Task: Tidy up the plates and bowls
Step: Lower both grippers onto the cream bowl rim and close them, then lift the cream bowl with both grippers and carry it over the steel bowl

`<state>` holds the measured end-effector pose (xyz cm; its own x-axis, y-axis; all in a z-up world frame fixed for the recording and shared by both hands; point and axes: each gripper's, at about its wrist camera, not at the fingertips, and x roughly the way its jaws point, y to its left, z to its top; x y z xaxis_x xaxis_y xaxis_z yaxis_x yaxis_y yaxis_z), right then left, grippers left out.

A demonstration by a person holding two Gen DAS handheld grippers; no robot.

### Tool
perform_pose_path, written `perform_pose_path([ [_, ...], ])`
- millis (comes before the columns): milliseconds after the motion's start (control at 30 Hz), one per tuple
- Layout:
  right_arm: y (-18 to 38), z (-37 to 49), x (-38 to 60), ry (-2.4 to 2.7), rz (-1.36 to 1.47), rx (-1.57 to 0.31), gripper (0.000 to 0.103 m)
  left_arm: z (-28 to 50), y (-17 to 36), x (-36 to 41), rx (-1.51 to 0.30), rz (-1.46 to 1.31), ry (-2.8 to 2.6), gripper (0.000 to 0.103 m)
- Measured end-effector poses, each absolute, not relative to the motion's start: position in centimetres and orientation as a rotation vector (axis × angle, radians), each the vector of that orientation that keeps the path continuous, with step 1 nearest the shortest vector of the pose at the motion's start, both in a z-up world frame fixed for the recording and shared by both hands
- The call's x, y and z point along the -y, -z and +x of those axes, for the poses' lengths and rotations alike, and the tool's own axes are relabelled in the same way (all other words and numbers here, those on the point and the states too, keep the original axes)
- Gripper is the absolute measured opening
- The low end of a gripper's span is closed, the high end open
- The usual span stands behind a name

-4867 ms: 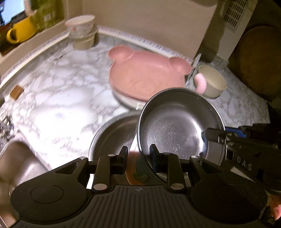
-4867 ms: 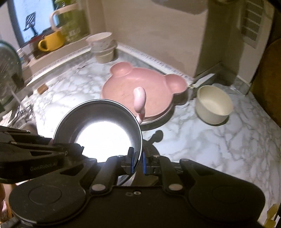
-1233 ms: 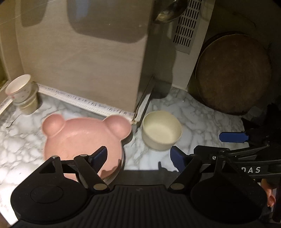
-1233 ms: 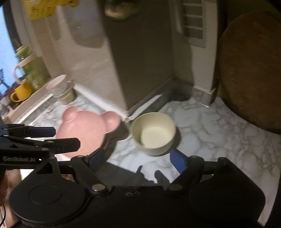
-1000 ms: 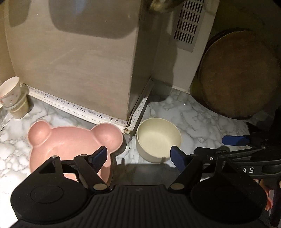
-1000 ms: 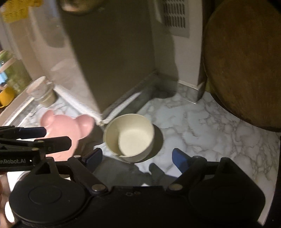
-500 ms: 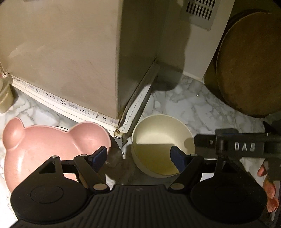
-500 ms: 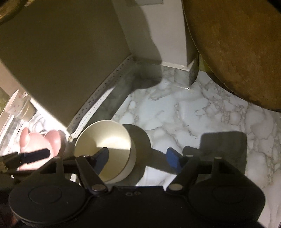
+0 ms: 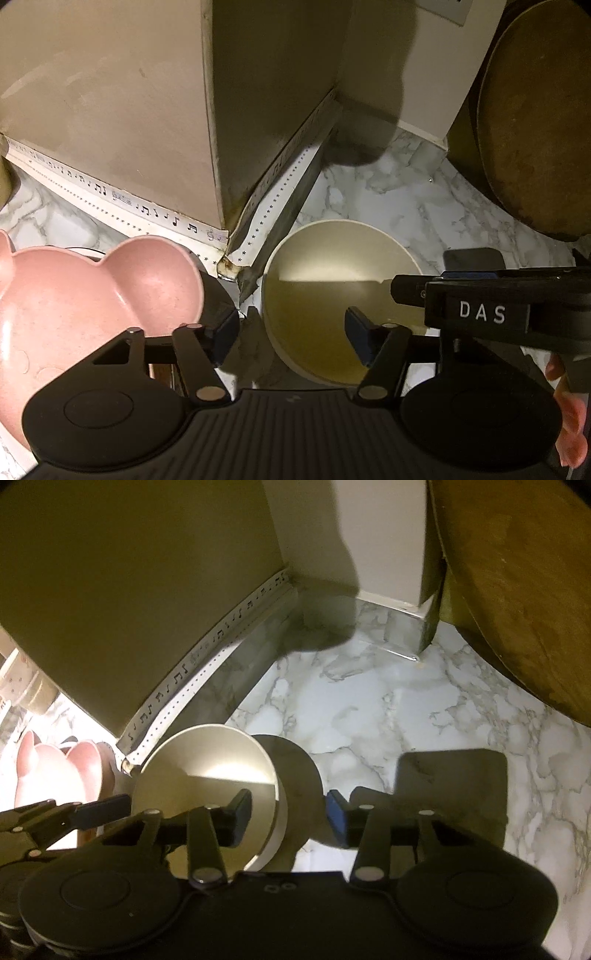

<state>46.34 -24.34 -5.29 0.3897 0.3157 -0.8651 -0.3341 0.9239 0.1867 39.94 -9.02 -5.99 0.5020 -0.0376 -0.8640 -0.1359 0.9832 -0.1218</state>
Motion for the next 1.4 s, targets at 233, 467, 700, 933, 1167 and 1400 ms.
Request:
perform_pose_path([
  [233,5.7,46.4,23.9,-0.416,-0.053,-1.089,0.031,40.8,7.2,9.1,-1.069,-0.179,-0.063,0.039],
  [467,5.8,46.1,23.6,-0.426,-0.086,-1.084,0.016,41.4,7.9,9.0,-1.080,-0.162,-0.070,0.027],
  [700,5.4,45.3,23.2,-0.415,-0.129,-1.071,0.008,41.2,8.2,8.9,-1.087,-0.147,-0.052,0.016],
  [933,4.1,43.4,23.2,-0.404,-0.130,-1.061,0.006,39.5,7.3,8.9,-1.089,-0.124,-0.030,0.011],
  [1167,1.7,40.0,22.7,-0.421,-0.146,-1.027,0.006,36.4,4.9,8.5,-1.079,-0.106,0.007,0.011],
  [1400,-1.1,36.9,21.6,-0.450,-0.151,-0.994,0.007,33.2,2.1,7.8,-1.068,-0.088,0.018,0.011],
])
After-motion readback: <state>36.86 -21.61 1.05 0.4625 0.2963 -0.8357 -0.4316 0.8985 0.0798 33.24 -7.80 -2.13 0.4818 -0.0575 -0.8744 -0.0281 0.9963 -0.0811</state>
